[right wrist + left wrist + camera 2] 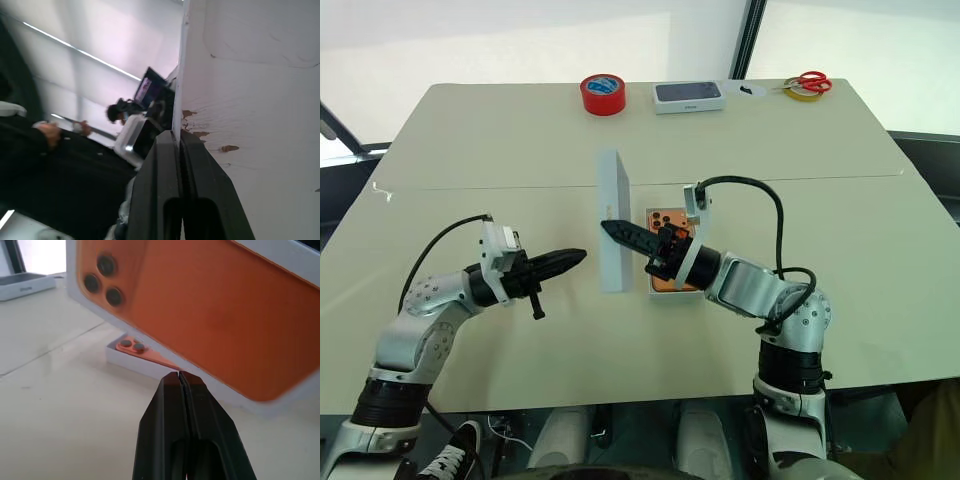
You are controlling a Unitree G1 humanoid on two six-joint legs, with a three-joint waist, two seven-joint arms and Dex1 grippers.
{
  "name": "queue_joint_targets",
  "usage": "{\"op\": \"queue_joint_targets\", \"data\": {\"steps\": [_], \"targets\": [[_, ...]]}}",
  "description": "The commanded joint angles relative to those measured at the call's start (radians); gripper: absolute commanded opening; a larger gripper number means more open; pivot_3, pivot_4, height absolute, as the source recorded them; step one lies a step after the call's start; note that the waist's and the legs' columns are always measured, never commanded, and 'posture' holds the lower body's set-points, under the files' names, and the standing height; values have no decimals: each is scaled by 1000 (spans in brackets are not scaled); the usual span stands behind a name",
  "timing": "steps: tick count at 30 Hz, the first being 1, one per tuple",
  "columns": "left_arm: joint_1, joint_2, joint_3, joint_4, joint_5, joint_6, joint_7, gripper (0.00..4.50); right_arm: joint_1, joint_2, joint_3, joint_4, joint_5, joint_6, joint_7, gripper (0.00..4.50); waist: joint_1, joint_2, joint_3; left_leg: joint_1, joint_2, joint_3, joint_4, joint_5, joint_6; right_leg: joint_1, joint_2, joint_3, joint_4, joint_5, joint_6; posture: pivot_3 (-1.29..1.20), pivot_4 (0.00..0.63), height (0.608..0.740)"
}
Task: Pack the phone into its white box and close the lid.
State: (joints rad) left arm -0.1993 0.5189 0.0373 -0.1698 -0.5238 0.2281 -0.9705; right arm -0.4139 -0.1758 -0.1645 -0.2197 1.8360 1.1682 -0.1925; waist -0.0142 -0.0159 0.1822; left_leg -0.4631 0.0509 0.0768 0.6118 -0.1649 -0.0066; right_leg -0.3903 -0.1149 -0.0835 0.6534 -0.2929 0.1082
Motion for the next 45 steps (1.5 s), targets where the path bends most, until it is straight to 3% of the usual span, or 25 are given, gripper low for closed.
{"op": "queue_joint_targets", "data": {"steps": [1,6,17,20,25,28,33,36,38,41,45], "targets": [[1,0,20,-59,-38,23,9,27,2,-67,78,6,134,-34,-28,0,2,0,0,0,0,0,0,0,0,0,0,0,0,0,0,0,150,740],[36,-5,-46,-89,26,-4,10,27,-45,-94,110,150,-34,-85,14,0,2,0,0,0,-1,0,0,0,0,0,1,0,0,0,0,0,150,740],[10,-110,-136,-2,111,-44,53,27,-39,-130,74,225,-188,-106,154,0,7,0,0,-1,-1,1,1,0,0,-1,0,0,-1,0,0,0,150,740],[-28,-161,-179,40,145,-67,68,0,-45,-153,42,248,-235,-121,194,920,8,0,0,0,-1,0,1,0,0,0,0,0,-1,0,0,0,150,740],[-64,-222,-229,90,180,-98,71,0,-54,-272,-11,254,-391,-143,311,3358,10,0,0,-1,-2,1,1,0,0,0,0,0,-1,0,0,0,150,740],[-102,-286,-260,134,199,-107,97,0,-83,-423,-47,321,-575,-234,460,3358,24,0,0,-1,-2,2,2,0,1,0,0,0,-1,0,0,0,150,740],[-120,-300,-261,148,216,-107,99,0,-75,-515,-58,306,-766,-351,599,3358,24,0,0,-1,-3,2,3,-1,1,0,0,0,-2,0,0,0,150,740],[-110,-260,-233,131,203,-97,76,0,13,-537,-13,148,-909,-497,744,2469,24,1,0,0,-1,1,1,-1,1,-1,2,0,-2,0,0,0,150,740],[-97,-210,-213,107,178,-69,46,0,68,-555,49,87,-1075,-635,791,1441,24,2,-1,0,-1,1,1,-1,1,-1,3,0,-1,0,0,0,150,740],[-73,-133,-197,80,168,-47,7,0,119,-556,86,42,-1186,-723,839,46,25,2,-1,0,-1,1,2,-1,1,0,3,0,-1,0,0,0,150,740],[-69,-70,-234,140,248,-40,12,0,136,-555,124,65,-1311,-800,879,46,30,2,-1,0,-1,1,3,-1,1,0,1,0,-3,0,0,0,150,740]]}}
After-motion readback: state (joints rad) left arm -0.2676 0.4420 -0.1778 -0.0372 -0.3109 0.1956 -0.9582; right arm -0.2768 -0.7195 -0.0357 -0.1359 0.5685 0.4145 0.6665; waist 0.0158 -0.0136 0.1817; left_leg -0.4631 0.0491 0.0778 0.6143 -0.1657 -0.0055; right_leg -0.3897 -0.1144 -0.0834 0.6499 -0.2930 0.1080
